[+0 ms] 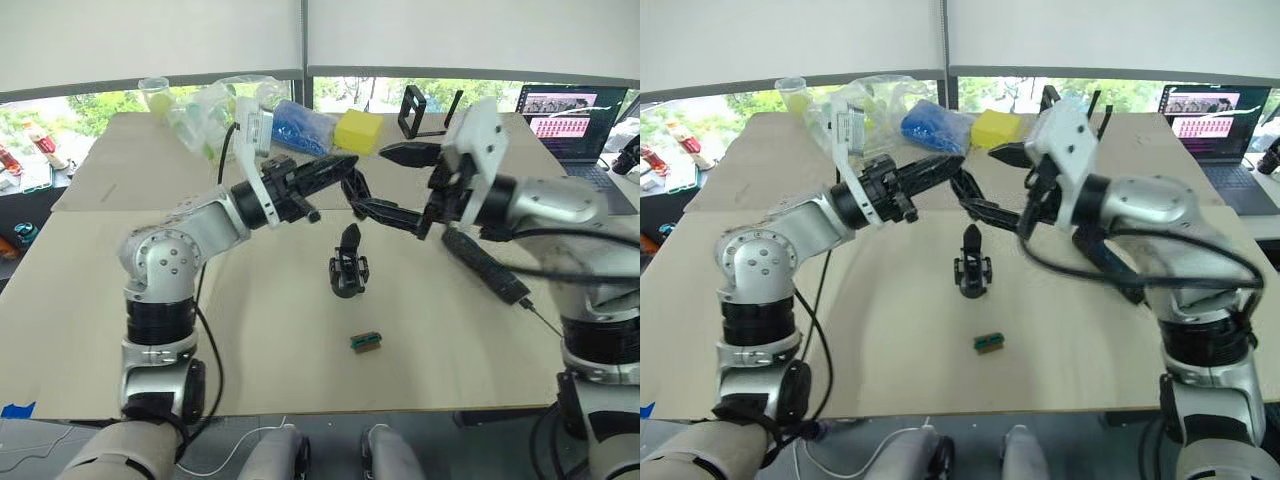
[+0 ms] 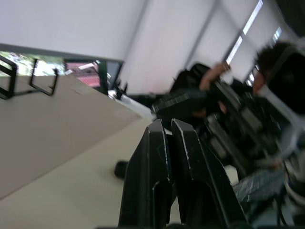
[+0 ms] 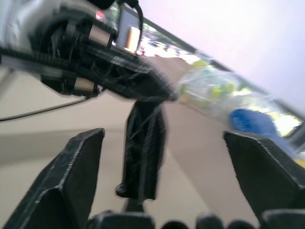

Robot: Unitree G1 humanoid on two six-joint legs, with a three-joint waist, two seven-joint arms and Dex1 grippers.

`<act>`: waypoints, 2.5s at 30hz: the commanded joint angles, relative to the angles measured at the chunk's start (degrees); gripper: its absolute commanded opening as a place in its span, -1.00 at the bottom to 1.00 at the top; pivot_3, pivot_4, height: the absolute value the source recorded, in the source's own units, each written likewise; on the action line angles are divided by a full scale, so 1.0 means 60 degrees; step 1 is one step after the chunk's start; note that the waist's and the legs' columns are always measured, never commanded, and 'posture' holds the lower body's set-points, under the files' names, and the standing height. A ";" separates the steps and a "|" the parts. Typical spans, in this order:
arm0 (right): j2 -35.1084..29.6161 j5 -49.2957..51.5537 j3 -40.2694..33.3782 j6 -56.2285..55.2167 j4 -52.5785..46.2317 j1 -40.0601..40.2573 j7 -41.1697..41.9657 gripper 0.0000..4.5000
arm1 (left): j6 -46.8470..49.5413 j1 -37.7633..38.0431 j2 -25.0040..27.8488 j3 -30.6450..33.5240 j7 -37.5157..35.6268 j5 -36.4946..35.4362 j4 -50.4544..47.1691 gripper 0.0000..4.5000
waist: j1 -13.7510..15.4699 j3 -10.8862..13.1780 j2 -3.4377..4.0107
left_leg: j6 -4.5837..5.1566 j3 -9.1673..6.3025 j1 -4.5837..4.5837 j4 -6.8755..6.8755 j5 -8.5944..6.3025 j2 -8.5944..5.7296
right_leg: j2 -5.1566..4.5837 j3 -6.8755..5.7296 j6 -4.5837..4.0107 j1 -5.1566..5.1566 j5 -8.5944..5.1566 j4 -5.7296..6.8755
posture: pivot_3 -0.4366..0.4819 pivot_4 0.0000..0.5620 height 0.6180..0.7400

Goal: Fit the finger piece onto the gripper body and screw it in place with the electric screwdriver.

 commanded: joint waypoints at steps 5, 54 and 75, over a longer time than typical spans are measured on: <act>-0.0279 0.2703 -0.0379 0.2763 0.1392 -0.0619 0.2144 0.89 | 0.0137 -0.0930 0.1487 -0.1159 -0.4078 0.0185 0.0900 -1.00 | 0.0016 0.0000 0.0000 | 0.0007 -0.0006 0.0007 -0.0009 -0.0004 0.0006 | -0.0010 -0.0004 -0.0006 0.0015 -0.0002 -0.0016 | -0.05 -0.47 1.00; 0.0494 -0.0137 0.1175 -0.0974 0.0601 0.0550 0.3282 -0.86 | -0.4287 -0.0298 0.2630 -0.2768 -0.7212 0.4318 0.2344 1.00 | -0.0032 -0.0003 0.0006 | -0.0001 0.0007 -0.0064 -0.0001 0.0001 0.0002 | -0.0010 -0.0001 -0.0006 -0.0079 -0.0001 0.0028 | -0.05 -0.47 1.00; 0.0524 -0.0953 0.1144 -0.2105 0.0767 0.1612 0.3483 -0.86 | -0.9245 0.0380 -0.0863 -0.3394 -0.4387 0.7973 0.7358 1.00 | 0.0062 -0.0002 0.0002 | 0.0010 0.0006 -0.0083 0.0025 0.0000 -0.0007 | -0.0020 -0.0008 -0.0005 -0.0085 0.0001 0.0037 | -0.05 -0.47 1.00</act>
